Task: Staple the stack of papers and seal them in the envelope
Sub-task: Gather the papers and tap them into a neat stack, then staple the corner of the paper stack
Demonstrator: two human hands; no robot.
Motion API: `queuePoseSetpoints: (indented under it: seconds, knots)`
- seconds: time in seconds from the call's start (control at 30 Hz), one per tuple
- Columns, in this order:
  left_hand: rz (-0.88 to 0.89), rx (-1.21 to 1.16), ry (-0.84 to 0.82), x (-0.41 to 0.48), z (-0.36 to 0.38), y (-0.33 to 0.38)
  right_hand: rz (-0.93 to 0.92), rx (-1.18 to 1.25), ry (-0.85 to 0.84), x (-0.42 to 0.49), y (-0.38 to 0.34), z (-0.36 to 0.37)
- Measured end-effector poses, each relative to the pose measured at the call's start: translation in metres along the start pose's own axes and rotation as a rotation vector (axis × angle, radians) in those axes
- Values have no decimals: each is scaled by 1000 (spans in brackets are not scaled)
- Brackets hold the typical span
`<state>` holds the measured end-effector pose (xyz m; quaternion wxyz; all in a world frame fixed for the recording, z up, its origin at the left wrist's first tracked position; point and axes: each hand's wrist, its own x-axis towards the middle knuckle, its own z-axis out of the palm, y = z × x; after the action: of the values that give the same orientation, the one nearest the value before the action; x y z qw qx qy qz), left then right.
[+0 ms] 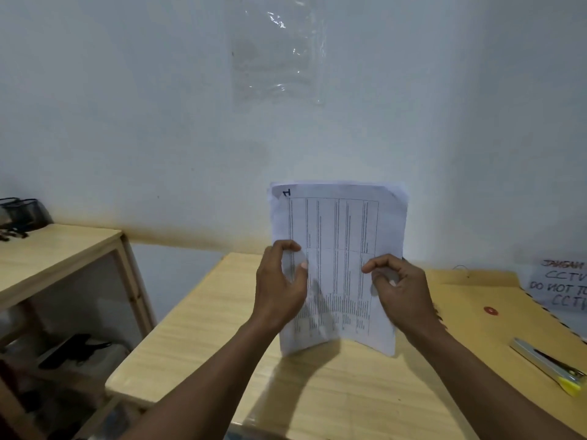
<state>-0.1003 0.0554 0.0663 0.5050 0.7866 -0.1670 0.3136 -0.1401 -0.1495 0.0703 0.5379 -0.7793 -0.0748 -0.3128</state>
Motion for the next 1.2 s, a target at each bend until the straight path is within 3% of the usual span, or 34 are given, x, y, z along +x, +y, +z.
queuePoseSetpoints:
  seconds: [0.4,0.67,0.8,0.93,1.0,1.1,1.2]
  knots:
    - [-15,-11,57,-18,26,-4,76,-50,161,-15,9,5]
    - [-37,-9,45,-17,25,-4,73,-75,70,-11,6,-7]
    - [-116,-47,-96,-16,14,-4,173,-121,-48,-10,13,-25]
    - [-129,-35,-346,-24,4,-11,231,-386,138,-13,24,-53]
    - [-126,-27,-493,-29,-1,-13,180,-507,140,-7,22,-64]
    - [-179,-134,-683,-36,-6,-3,58,-428,-113,8,19,-67]
    - [-190,-159,-798,-37,-6,7,171,-248,-355,14,15,-62]
